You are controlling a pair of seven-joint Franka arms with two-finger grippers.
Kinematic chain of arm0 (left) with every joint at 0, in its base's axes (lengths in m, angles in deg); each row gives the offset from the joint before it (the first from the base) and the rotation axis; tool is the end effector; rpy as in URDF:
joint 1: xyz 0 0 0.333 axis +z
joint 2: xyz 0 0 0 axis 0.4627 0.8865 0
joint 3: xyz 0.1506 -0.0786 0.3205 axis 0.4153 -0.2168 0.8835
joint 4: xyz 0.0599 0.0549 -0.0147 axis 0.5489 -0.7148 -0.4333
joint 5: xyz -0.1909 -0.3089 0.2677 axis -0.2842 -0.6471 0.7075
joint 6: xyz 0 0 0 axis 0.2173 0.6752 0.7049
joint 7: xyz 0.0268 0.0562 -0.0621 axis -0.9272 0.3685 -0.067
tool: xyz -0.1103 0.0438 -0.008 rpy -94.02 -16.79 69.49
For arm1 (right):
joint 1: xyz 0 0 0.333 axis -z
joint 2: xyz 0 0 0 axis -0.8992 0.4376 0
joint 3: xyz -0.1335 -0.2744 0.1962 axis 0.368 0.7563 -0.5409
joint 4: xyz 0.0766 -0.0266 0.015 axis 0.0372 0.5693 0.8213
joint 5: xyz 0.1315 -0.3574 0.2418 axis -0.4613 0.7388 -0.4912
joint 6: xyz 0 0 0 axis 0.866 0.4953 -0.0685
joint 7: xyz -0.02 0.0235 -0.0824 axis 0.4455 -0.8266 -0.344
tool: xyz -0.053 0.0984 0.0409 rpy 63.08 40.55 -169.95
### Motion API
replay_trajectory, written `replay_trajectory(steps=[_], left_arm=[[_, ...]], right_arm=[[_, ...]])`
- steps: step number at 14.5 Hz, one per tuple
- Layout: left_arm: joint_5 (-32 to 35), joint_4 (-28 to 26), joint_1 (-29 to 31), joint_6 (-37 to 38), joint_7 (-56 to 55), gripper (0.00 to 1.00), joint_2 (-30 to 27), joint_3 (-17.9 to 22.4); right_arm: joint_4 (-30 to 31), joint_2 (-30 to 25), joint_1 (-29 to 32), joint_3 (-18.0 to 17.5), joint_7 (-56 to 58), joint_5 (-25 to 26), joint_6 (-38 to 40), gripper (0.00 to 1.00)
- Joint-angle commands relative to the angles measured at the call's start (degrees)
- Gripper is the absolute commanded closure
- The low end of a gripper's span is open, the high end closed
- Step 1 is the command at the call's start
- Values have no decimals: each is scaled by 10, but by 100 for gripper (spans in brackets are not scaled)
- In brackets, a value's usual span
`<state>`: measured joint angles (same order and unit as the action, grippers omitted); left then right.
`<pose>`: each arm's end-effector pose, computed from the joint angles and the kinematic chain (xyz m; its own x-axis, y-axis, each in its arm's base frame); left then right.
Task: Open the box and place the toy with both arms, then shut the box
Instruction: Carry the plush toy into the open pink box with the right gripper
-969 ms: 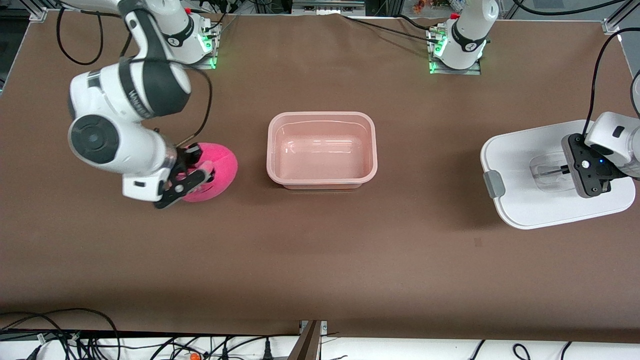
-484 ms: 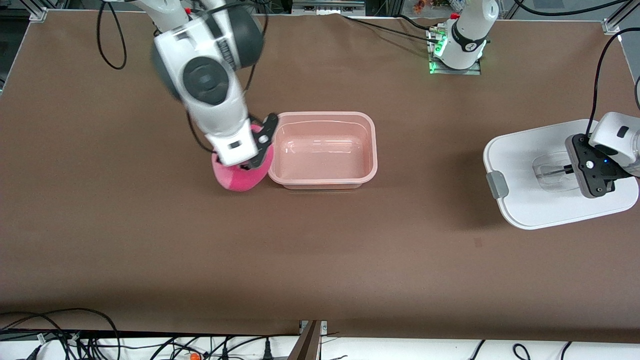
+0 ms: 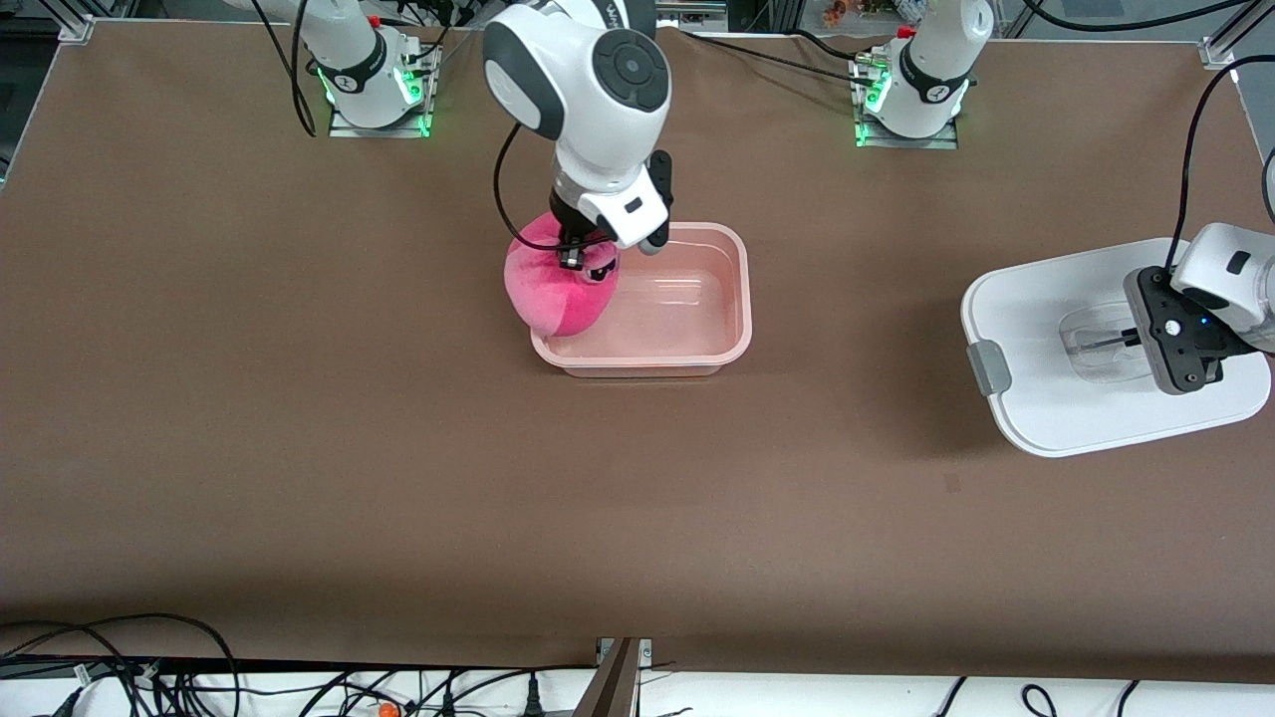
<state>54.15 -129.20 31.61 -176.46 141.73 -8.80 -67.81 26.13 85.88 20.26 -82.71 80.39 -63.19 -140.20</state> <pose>0.7090 0.0620 0.5305 0.2238 -0.9650 -0.1366 -0.9548 -0.2452 0.1681 0.5240 0.5444 0.4523 0.0225 0.9606 -0.2769 0.9994 -0.0289 -0.0189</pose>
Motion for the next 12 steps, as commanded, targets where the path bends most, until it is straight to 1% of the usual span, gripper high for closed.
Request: replay_trajectory(steps=[1,5,10,11,12], left_arm=[[14,19,2,13,4,100,6,-1],[14,19,4,13,6,100,6,0],[13,19,3,13,5,100,6,1],[14,19,3,13,5,100,6,1],[13,19,4,13,5,100,6,0]], right_arm=[[-36,28,-9,6,7,10,5,100],[-37,69,-13,5,5,5,-27,100],[-36,122,-41,7,-39,15,-78,100],[-34,128,-44,7,-39,25,-88,93],[-34,136,-44,7,-40,30,-99,40]])
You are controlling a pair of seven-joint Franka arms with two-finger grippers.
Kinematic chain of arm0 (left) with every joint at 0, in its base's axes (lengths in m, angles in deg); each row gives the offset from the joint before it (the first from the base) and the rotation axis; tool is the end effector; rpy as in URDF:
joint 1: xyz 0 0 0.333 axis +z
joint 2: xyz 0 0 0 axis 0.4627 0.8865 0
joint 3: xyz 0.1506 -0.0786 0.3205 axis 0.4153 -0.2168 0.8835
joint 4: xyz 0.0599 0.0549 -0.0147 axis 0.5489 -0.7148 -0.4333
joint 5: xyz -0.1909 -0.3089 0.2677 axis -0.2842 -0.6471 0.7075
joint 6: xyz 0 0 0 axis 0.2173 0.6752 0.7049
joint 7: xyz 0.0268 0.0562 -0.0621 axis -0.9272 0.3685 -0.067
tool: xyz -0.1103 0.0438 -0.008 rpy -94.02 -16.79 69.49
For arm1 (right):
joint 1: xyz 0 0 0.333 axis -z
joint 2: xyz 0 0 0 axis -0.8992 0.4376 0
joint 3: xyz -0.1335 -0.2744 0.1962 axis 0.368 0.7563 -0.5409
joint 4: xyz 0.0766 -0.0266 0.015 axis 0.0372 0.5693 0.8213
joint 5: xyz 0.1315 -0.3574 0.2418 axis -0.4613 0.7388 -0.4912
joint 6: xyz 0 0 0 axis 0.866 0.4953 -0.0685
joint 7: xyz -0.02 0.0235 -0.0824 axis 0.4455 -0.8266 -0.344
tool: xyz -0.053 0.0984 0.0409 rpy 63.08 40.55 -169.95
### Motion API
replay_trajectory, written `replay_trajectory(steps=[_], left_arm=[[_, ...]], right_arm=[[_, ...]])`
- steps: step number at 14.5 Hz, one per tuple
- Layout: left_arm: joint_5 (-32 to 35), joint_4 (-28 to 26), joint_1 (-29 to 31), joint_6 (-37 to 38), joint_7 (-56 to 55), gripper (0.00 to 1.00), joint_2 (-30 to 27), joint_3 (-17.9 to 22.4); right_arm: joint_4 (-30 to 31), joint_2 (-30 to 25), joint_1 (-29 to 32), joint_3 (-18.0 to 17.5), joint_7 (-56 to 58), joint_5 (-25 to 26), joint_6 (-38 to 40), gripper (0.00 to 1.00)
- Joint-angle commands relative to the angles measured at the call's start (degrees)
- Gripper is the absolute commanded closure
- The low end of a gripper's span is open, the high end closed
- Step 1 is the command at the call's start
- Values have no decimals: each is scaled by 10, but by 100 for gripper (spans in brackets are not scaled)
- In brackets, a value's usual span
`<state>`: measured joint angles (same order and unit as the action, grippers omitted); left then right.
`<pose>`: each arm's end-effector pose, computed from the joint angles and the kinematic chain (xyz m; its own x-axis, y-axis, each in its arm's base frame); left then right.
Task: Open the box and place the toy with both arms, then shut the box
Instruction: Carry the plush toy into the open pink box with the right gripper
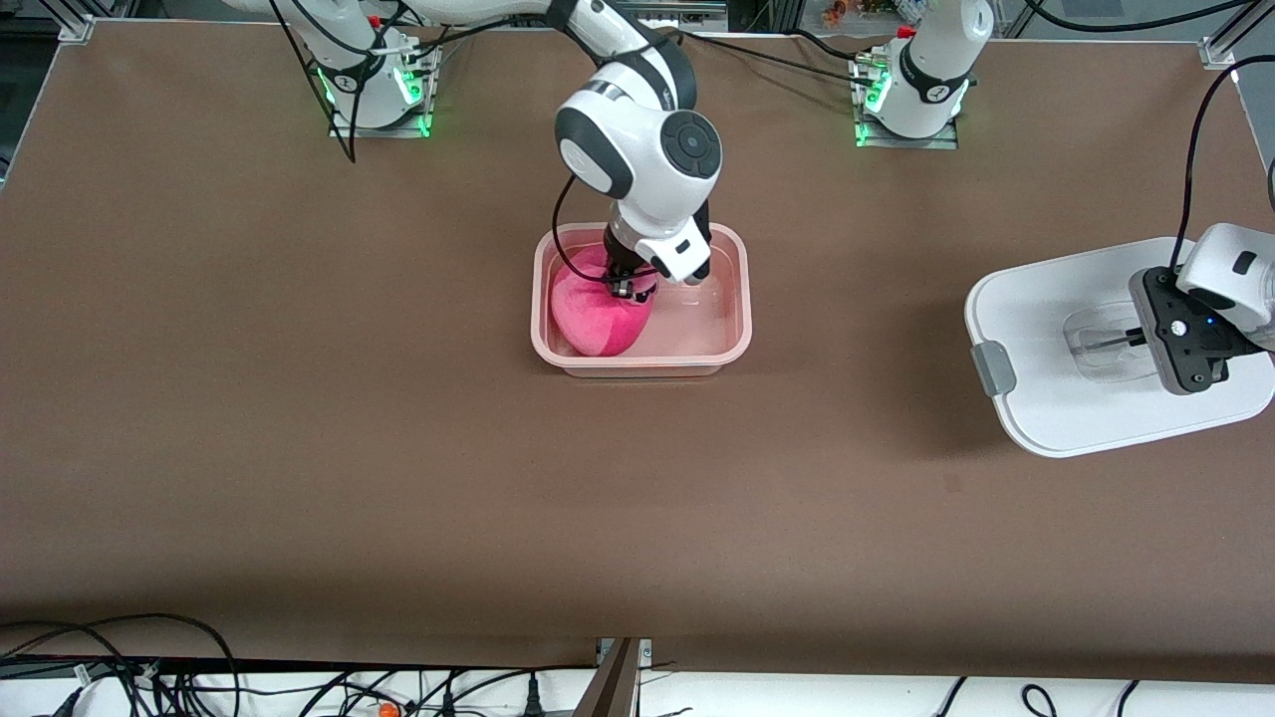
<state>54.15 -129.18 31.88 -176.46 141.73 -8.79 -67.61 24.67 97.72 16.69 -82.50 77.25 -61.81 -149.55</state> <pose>0.7086 0.0674 0.5306 0.2315 -0.9630 -0.1377 -0.9528 -0.2531 0.1677 0.5152 0.6036 0.3142 -0.0142 0.9565 -0.2912 0.9998 0.0096 -0.0172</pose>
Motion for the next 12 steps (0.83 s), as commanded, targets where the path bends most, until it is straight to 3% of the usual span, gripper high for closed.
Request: replay_trajectory(steps=[1,8,12], left_arm=[[13,19,0,13,5,100,5,-2],[13,19,-5,13,4,100,5,-2],[13,19,-6,13,4,100,5,-2]], right_arm=[[-19,22,-8,5,-11,16,-19,0],[-21,44,-42,5,-212,14,-155,0],[-22,37,-40,6,-229,11,-154,0]])
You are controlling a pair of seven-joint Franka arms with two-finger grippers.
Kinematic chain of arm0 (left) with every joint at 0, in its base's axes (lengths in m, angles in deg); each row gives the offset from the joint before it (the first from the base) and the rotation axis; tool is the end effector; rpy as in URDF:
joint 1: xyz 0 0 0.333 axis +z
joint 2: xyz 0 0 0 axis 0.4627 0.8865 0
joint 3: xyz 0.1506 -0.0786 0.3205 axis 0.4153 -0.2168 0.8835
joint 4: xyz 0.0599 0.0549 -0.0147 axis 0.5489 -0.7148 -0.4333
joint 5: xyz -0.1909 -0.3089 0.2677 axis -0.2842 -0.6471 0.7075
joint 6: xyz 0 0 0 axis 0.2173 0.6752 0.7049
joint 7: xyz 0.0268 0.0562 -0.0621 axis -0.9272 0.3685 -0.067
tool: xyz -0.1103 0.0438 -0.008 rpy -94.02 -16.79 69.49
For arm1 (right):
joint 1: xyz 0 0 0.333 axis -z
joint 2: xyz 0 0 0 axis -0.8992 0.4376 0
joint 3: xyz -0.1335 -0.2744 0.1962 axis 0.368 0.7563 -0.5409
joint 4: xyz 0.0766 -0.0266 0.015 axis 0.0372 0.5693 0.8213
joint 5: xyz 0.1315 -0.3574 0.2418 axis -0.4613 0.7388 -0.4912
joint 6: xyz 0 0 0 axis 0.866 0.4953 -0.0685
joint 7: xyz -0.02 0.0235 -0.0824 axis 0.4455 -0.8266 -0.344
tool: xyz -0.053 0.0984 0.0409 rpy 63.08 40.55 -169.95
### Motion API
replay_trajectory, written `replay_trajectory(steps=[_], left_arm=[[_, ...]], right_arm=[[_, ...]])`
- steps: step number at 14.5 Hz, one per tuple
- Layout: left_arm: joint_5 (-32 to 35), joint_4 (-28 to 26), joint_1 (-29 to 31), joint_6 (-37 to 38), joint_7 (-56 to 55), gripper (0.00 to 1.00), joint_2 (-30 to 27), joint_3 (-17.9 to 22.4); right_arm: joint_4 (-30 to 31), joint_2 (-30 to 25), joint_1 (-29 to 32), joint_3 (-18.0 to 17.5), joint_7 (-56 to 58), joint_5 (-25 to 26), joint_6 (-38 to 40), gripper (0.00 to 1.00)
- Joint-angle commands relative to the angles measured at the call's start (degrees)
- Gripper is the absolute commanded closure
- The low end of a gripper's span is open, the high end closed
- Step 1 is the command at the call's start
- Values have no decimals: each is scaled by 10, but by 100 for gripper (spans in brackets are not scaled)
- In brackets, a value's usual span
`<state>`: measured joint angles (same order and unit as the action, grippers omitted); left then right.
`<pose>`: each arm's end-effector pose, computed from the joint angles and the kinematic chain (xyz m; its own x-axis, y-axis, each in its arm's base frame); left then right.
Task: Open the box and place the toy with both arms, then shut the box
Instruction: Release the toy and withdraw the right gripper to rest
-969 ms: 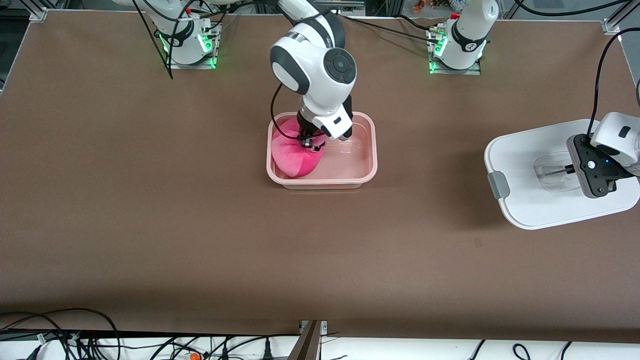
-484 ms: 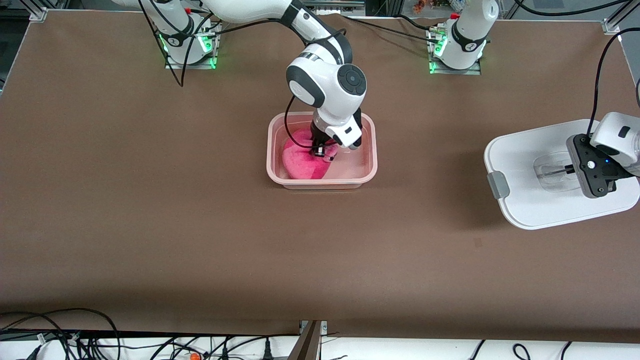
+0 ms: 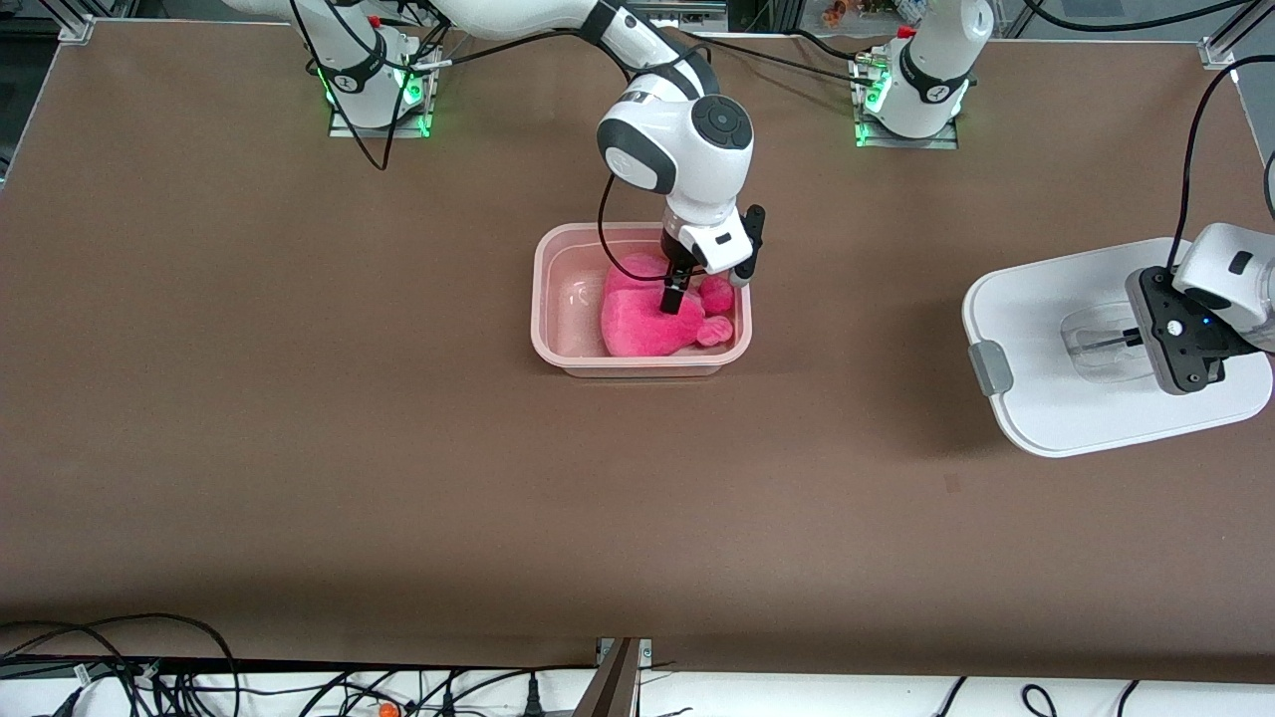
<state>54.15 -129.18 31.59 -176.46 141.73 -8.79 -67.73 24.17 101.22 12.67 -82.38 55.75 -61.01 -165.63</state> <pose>0.7090 0.0626 0.5306 0.2248 -0.9647 -0.1370 -0.9546 -0.2462 0.1679 0.4889 0.6704 0.2887 0.2639 0.9625 -0.0629 0.9562 -0.2525 0.1480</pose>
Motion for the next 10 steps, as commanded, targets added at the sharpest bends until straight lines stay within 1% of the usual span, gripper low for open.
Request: replay_trajectory(steps=[1,3,4,7,8,9,10], left_arm=[[13,19,-2,13,5,100,5,-1],[13,19,-1,13,5,100,5,-1],[13,19,-1,13,5,100,5,-1],[13,18,2,13,6,100,5,-1],[13,19,2,13,6,100,5,-1],[13,19,3,13,6,100,6,-1],[13,19,3,13,6,100,6,-1]], right_arm=[[-17,-5,3,7,-20,3,7,0],[-17,-20,19,11,-21,0,7,0],[-20,-33,41,10,-21,-8,6,0],[-22,-79,105,10,-17,-69,9,0],[-17,-101,126,9,-16,-94,21,0],[-15,-121,142,10,-16,-107,50,0],[-15,-138,157,11,-17,-107,77,0]])
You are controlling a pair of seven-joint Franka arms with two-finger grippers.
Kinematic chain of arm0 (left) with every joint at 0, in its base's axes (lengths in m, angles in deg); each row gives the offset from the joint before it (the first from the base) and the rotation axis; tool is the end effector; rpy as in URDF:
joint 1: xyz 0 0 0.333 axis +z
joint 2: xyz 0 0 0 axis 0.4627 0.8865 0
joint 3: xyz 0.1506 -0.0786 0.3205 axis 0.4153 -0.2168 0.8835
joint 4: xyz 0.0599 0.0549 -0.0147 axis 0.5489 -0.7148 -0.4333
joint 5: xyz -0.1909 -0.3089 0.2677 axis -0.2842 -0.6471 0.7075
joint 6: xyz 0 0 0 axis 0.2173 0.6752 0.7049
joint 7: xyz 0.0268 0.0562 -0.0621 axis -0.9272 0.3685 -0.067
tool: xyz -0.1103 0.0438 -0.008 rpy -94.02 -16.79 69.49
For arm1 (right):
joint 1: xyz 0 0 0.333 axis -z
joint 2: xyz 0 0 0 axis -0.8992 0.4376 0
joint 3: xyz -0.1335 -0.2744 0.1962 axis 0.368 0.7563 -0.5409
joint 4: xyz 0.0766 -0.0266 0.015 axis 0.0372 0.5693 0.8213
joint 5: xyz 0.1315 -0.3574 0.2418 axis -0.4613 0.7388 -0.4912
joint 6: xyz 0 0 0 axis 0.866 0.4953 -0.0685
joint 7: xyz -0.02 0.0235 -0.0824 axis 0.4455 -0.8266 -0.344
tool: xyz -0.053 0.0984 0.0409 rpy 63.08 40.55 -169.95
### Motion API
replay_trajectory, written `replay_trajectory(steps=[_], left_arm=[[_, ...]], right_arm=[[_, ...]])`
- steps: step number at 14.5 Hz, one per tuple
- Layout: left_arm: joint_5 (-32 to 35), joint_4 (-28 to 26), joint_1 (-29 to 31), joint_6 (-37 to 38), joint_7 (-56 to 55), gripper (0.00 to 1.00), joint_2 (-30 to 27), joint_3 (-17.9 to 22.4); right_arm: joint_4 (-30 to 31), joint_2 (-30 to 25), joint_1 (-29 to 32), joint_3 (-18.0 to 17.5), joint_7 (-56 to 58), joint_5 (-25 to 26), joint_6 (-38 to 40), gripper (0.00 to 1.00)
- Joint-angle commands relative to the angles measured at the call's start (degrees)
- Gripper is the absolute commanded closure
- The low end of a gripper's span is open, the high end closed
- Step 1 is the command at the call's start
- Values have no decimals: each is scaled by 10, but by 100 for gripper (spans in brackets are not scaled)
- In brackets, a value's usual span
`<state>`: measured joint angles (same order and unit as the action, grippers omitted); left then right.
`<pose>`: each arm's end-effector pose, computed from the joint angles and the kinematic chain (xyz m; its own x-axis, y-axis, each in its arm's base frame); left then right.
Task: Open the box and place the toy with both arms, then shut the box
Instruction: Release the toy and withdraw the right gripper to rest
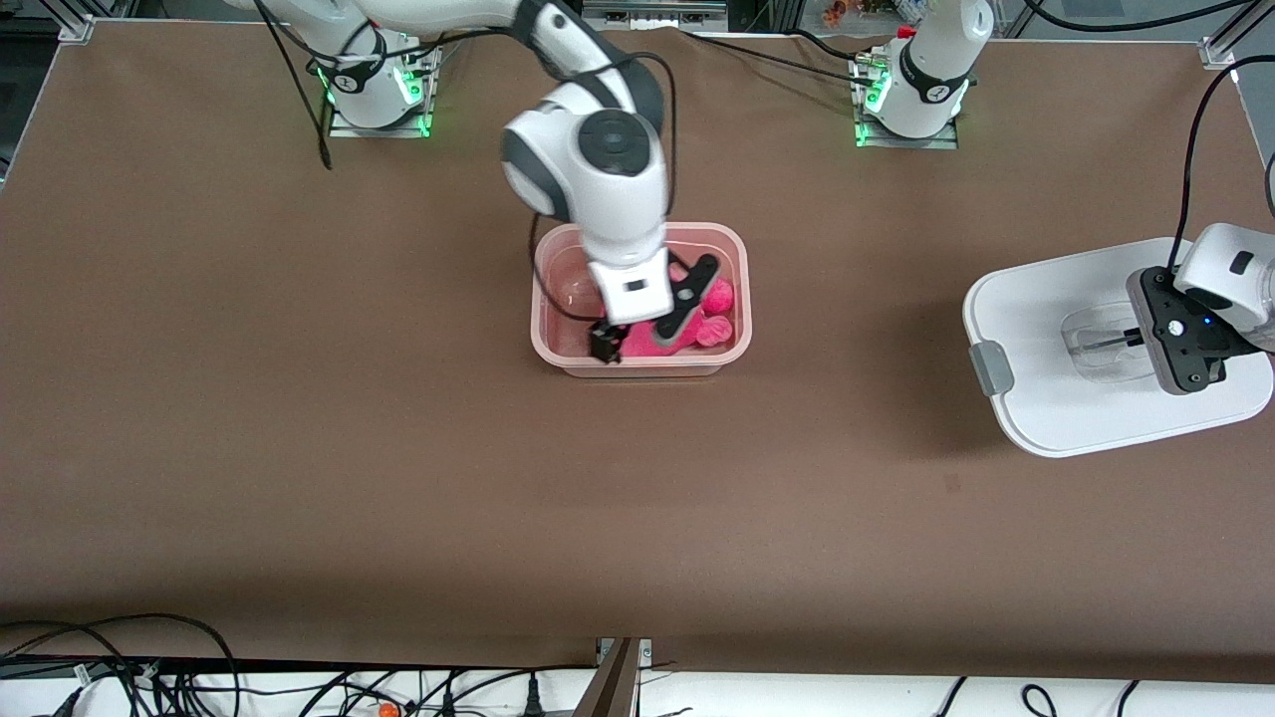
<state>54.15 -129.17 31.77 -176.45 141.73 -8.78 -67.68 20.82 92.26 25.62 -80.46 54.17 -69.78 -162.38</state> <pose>0.7088 0.0653 0.5305 0.2286 -0.9638 -0.1373 -0.9535 -0.2501 0.1680 0.6338 0.5340 0.4429 0.5711 0.8121 0.1198 0.8088 -0.5816 0.0868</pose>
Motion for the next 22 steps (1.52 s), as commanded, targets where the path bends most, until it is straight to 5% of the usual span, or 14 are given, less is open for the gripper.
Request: replay_trajectory(steps=[1,5,8,13,17,22], left_arm=[[13,19,1,13,6,100,6,-2],[13,18,1,13,6,100,6,-2],[13,19,-1,13,5,100,7,-2],[6,18,-1,13,7,100,7,-4],[3,16,-20,12,-2,100,7,-25],[-19,16,-52,9,-3,100,12,-74]], right_arm=[[20,-63,41,-4,-2,-21,63,0],[28,-121,81,43,-9,-60,148,0],[92,-193,85,98,-14,-117,166,0],[214,-321,156,95,-74,-113,190,0],[219,-330,236,78,-147,-110,234,0],[208,-330,247,79,-195,-90,245,0]])
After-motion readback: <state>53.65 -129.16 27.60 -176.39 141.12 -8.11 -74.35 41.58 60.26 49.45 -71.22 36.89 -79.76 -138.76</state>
